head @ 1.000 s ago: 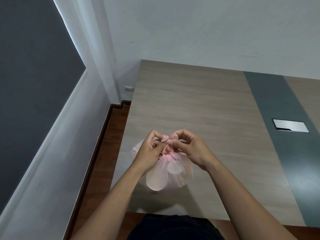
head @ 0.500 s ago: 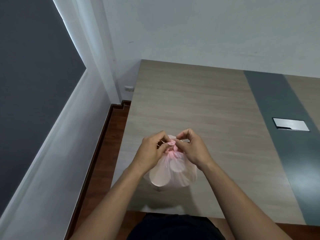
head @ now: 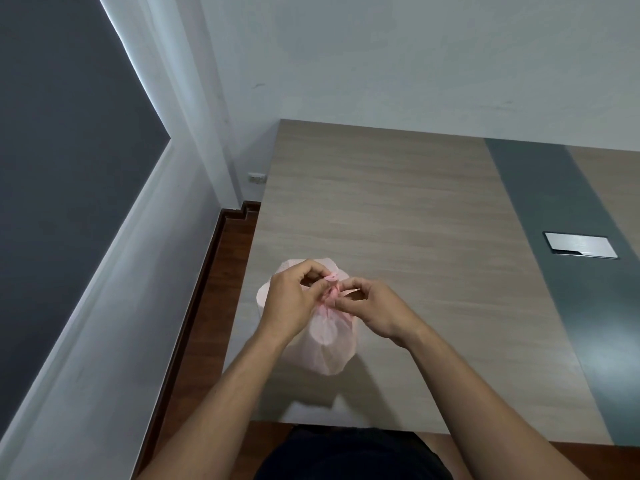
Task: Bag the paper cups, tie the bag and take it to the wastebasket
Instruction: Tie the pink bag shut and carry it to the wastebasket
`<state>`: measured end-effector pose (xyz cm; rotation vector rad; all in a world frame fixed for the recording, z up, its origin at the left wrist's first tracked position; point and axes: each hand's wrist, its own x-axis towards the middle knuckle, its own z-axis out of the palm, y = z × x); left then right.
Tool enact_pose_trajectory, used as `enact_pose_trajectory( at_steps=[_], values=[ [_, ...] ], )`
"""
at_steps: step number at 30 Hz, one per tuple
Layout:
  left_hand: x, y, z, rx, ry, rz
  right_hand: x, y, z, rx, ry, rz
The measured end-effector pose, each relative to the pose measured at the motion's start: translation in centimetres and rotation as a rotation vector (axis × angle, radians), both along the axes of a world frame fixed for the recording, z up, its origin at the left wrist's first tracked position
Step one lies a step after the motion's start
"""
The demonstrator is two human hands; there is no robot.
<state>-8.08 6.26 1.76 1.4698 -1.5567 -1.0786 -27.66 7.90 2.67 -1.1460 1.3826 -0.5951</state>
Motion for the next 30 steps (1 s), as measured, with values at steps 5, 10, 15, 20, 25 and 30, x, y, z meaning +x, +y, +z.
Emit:
enact_pose_trajectory(
  at_steps=[5, 10, 15, 20, 25, 30],
  values=[
    [-0.2, 0.1, 0.0, -0.014, 0.000, 0.001, 0.4, 0.0, 0.0, -0.096, 0.078, -0.002],
    [-0.1, 0.2, -0.2, -0.100, -0.145, -0.004, 0.6, -0.4, -0.3, -0.121, 0.013, 0.020],
    [0.0, 0.1, -0.6, -0.096, -0.189, -0.006, 0.3, -0.2, -1.0, -0.127, 0.077, 0.091],
    [0.0, 0.0, -0.8, 0.024, -0.051, 0.002, 0.8, 0.2, -1.8, -0.227, 0.093, 0.000],
    [1.1, -0.4, -2.0, 0.279, 0.187, 0.034, 1.1, 0.4, -1.3, -0.318, 0.137, -0.119],
    [1.3, -0.2, -2.9, 0.399, 0.384, 0.062, 1.1, 0.5, -1.6, -0.446, 0.202, -0.107]
  ],
)
